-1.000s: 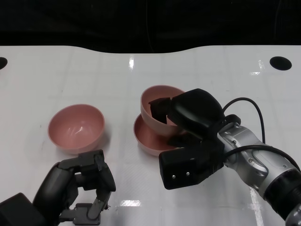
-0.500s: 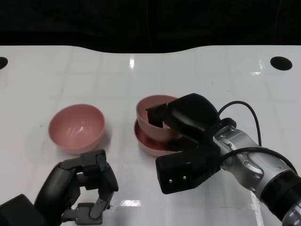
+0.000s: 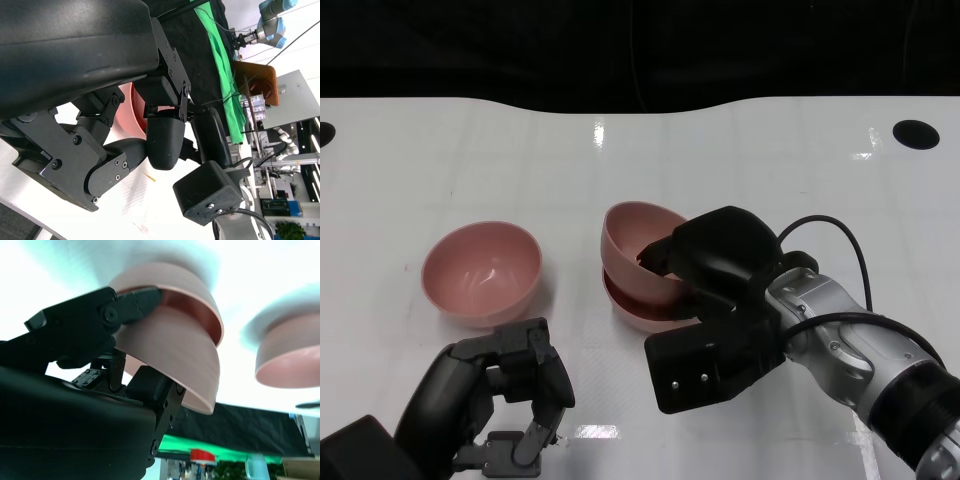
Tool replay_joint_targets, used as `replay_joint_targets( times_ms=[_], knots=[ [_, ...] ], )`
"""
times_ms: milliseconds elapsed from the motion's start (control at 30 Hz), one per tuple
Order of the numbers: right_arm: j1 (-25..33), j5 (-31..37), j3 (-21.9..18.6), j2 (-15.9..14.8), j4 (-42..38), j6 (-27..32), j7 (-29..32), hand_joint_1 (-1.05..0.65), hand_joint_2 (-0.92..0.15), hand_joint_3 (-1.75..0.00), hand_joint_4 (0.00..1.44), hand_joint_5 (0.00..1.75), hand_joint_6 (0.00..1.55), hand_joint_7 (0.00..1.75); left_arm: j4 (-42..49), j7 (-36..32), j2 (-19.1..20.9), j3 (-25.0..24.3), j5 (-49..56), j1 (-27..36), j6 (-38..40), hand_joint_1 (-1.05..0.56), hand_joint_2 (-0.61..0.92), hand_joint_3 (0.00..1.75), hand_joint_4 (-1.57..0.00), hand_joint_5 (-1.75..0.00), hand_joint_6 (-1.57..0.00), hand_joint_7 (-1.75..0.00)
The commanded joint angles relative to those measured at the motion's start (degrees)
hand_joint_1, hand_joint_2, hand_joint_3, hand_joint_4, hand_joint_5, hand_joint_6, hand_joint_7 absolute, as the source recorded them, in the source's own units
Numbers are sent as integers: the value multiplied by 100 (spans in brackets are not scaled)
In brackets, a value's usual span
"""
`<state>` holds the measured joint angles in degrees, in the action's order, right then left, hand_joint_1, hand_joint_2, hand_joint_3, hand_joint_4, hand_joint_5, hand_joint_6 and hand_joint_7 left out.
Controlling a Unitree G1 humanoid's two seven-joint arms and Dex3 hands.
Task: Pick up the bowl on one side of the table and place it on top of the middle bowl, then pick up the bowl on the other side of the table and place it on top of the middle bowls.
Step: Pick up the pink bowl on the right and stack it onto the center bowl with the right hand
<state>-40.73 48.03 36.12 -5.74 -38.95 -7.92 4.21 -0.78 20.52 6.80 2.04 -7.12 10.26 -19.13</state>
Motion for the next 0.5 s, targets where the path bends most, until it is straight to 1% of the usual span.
replay_joint_targets(
  times_ms=[33, 200, 433, 500],
  knots=[
    [14, 2, 3, -88, 92, 54, -69, -52, -92, -12, 55, 46, 69, 0, 55, -1, 73, -34, 19, -20, -106, -16, 49, 122, -87, -168, -87, -146],
    [90, -12, 14, -140, 226, 63, -104, -55, -92, -15, 56, 45, 67, 0, -46, -18, 81, -26, 0, 21, 58, -17, 48, 122, -87, -169, -87, -146],
    [136, 57, 42, -269, 525, 132, -216, -57, -92, -17, 59, 46, 68, 1, 25, 10, 140, -26, 59, -18, -89, -18, 48, 123, -85, -171, -84, -148],
    [146, 79, 44, -323, 638, 119, -249, -56, -92, -17, 58, 46, 68, 1, 22, 20, 136, -28, 25, -21, -78, -18, 47, 126, -84, -172, -84, -148]
  ],
)
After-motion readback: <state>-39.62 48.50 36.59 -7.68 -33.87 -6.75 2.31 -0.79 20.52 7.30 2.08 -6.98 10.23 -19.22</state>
